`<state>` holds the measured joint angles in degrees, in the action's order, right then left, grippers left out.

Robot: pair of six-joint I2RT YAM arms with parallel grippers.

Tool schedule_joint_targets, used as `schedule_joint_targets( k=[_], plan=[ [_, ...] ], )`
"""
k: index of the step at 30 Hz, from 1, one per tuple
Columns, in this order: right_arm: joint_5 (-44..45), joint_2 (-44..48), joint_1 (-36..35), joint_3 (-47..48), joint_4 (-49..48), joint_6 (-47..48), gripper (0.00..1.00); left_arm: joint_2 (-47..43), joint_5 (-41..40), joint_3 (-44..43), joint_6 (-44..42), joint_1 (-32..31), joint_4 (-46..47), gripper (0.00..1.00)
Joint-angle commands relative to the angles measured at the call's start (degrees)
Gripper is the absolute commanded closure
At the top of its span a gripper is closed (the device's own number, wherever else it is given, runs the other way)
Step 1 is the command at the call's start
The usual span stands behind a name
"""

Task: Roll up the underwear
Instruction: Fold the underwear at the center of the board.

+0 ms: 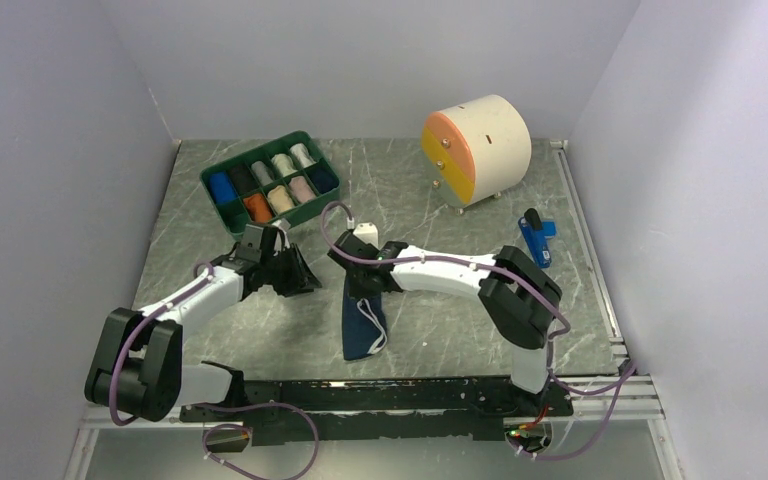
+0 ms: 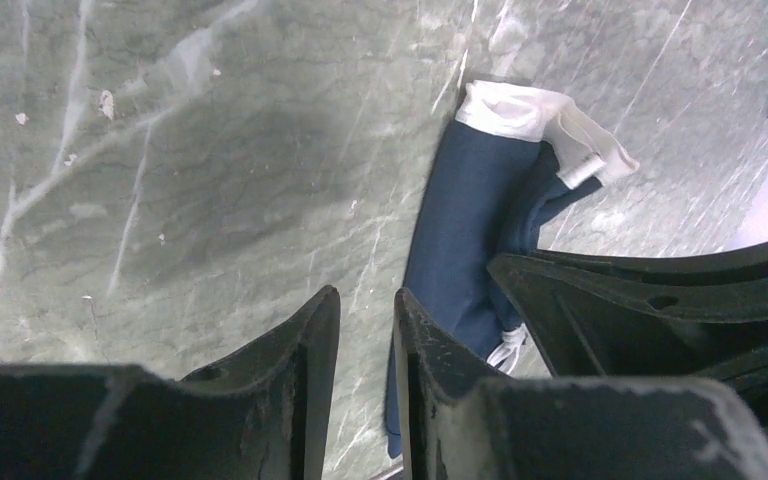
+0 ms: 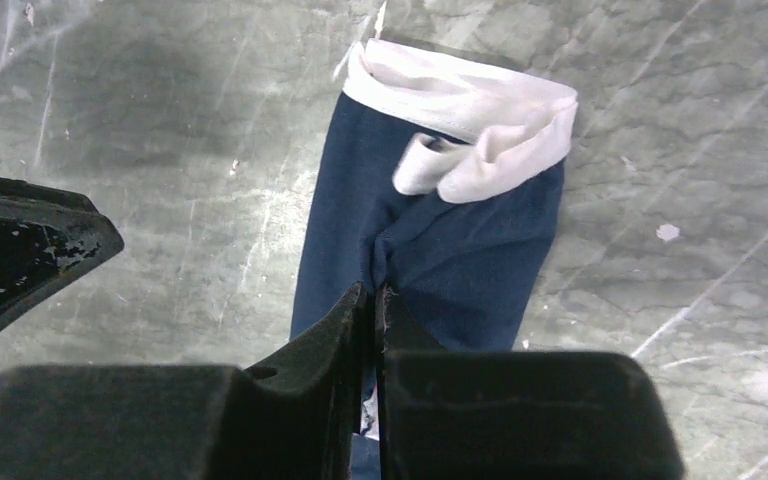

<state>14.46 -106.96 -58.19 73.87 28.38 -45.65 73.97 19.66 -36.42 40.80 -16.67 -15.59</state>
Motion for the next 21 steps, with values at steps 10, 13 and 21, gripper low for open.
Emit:
schedule_joint_targets(
  k=[10,13,21],
  plan=[
    [-4.17,-2.8,-0.06,3.26,-3.52,0.34,0.88,-1.26,1.6,-0.29,0.57,0.32,1.94,0.68],
    [-4.16,-2.9,0.06,2.98,-4.12,0.17,0.86,-1.84,1.52,-0.23,0.67,0.32,1.66,0.67],
    [-7.05,-2.94,0.82,3.04,-6.48,0.81,0.76,-2.65,2.9,0.54,1.03,0.32,1.92,0.66]
  ],
)
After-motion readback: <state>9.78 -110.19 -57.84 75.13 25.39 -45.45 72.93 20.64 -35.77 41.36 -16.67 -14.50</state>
